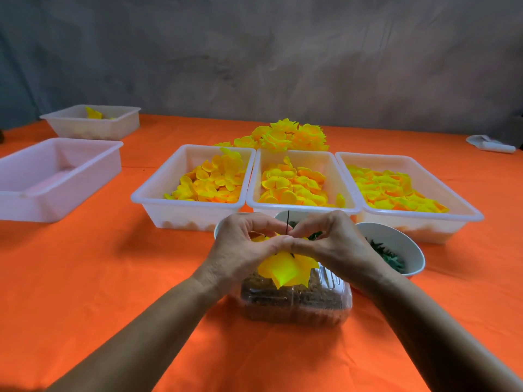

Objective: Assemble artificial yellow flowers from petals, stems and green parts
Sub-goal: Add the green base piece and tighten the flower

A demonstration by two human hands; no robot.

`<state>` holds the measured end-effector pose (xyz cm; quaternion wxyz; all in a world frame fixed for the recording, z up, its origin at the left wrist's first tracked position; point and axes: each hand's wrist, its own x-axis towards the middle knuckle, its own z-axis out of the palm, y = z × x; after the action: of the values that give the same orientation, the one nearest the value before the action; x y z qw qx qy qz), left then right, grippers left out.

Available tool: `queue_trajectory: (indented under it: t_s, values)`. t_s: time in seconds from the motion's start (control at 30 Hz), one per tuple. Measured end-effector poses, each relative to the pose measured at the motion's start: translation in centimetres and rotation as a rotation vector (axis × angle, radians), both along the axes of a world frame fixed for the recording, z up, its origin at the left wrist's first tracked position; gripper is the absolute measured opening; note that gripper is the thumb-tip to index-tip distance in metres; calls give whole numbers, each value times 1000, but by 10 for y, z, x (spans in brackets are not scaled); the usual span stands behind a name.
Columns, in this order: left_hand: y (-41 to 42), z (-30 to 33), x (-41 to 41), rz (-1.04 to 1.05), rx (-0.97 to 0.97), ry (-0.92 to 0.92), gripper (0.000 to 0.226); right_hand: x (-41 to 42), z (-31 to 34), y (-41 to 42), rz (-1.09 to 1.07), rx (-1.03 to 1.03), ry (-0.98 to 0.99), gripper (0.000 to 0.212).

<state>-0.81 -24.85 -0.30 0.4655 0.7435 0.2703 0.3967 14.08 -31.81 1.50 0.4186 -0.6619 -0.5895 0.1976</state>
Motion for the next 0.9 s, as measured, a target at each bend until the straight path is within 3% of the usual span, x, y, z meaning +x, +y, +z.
queue_trajectory:
  t_s: [0.13, 0.3, 0.47, 0.77, 0.9]
  values:
    - [3, -11, -3, 3, 49, -74, 25, 0, -9, 2, 21, 81, 20, 13]
    - [8, -20, -5, 11, 94, -64, 27, 0, -15, 1, 77, 183, 40, 27]
    - [9, -27, -5, 52, 110, -77, 31, 1, -22, 0, 79, 218, 22, 10]
    - [-1, -27, -5, 127, 277, -85, 22, 5, -11, -2, 127, 132, 60, 12]
    - [-4, -28, -4, 199, 402, -57, 15, 3, -13, -5, 116, 121, 182, 7]
